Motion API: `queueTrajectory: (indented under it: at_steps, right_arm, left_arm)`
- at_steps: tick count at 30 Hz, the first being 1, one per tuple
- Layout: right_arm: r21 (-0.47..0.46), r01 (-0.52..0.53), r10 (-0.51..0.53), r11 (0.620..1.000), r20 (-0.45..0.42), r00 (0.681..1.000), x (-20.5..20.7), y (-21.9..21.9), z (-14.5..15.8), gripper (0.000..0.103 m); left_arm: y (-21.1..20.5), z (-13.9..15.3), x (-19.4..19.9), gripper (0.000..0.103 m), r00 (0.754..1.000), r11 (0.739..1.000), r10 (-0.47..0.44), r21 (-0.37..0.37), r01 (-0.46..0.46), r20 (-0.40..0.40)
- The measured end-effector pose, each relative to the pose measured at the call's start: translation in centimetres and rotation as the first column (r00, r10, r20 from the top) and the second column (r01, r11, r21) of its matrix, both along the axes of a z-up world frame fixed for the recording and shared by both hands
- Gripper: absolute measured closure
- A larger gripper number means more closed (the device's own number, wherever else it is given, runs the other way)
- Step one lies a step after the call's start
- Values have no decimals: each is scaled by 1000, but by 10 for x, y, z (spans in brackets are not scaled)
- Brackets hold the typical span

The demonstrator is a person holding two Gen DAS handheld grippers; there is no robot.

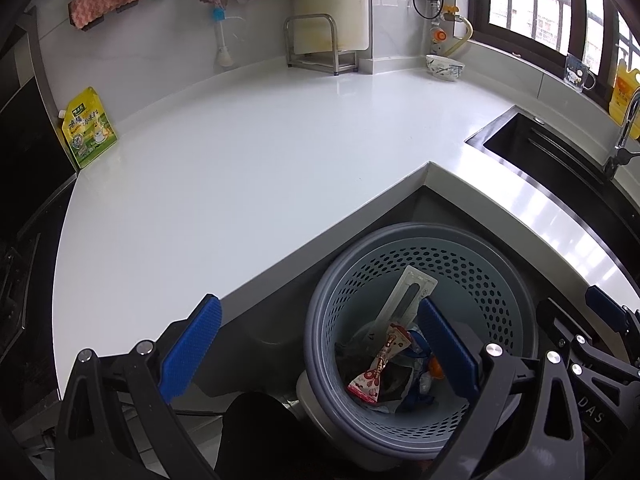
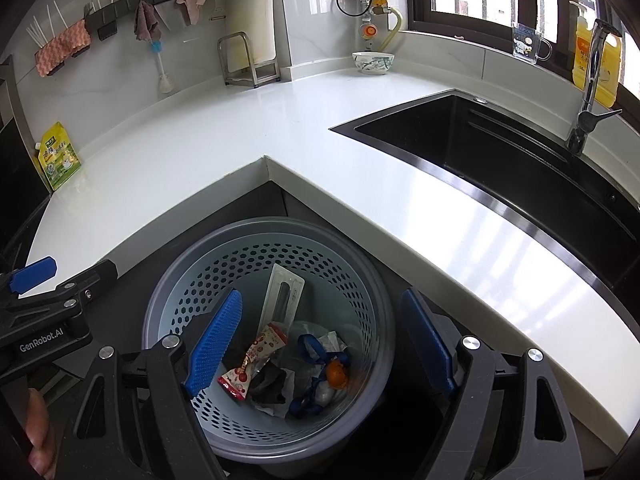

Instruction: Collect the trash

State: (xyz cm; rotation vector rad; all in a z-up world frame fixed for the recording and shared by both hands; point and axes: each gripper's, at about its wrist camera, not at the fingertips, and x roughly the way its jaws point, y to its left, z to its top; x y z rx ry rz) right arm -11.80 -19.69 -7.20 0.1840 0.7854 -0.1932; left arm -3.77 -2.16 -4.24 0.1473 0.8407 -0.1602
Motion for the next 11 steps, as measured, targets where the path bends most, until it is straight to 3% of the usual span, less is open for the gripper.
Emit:
queueTrajectory:
  at_steps: [11]
  right_arm:
    - [6,-1,1,1000,-3,1000,0,2,-1,25]
  left_arm:
    - [-4,2,-1,6,1000,1000,-5,6,5,9]
